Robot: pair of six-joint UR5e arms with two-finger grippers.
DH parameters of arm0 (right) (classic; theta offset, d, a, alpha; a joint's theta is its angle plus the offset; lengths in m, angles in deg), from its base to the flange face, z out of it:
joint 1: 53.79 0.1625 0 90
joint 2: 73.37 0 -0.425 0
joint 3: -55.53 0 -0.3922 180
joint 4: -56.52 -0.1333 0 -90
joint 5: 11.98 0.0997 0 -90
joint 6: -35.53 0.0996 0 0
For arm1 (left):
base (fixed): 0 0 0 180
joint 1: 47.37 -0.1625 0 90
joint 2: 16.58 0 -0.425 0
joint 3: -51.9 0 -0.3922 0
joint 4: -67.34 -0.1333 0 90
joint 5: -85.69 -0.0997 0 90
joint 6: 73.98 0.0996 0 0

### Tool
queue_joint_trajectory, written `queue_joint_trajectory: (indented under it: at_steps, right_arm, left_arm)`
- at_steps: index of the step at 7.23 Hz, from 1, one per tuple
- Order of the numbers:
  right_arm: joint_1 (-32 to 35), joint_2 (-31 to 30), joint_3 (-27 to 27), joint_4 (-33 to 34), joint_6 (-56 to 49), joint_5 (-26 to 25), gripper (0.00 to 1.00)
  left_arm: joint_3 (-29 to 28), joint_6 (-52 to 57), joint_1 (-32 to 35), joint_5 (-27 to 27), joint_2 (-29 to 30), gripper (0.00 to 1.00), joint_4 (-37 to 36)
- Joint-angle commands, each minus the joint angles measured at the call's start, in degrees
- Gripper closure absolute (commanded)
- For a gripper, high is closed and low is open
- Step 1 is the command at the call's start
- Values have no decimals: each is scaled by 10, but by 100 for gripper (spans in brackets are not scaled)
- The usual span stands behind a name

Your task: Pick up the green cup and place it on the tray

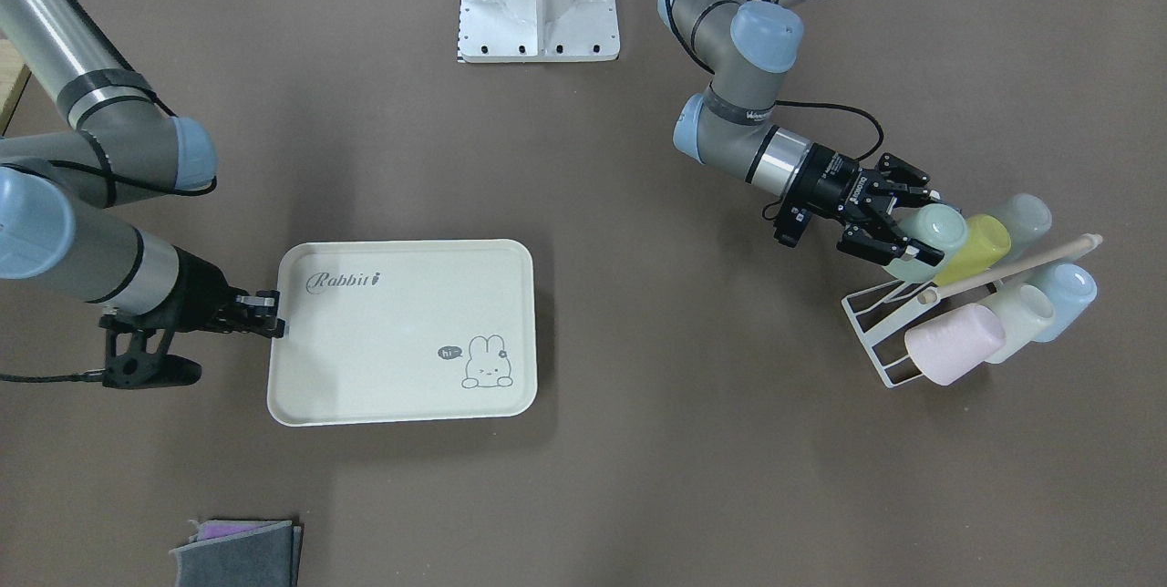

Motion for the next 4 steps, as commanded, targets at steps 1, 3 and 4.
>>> queue_joint_trajectory:
  at_steps: [1,3,4]
  right_arm:
    - [-41,56,5,52,2,-62,100]
    - [-82,91,4,64,38,-109,100]
    - [-98,109,3,65,53,-126,100]
  left_arm:
    - [78,0,-1,36,8,74,-65]
    - [131,-4,9,133,24,78,-65]
    - [147,-52,11,171,37,84,-57]
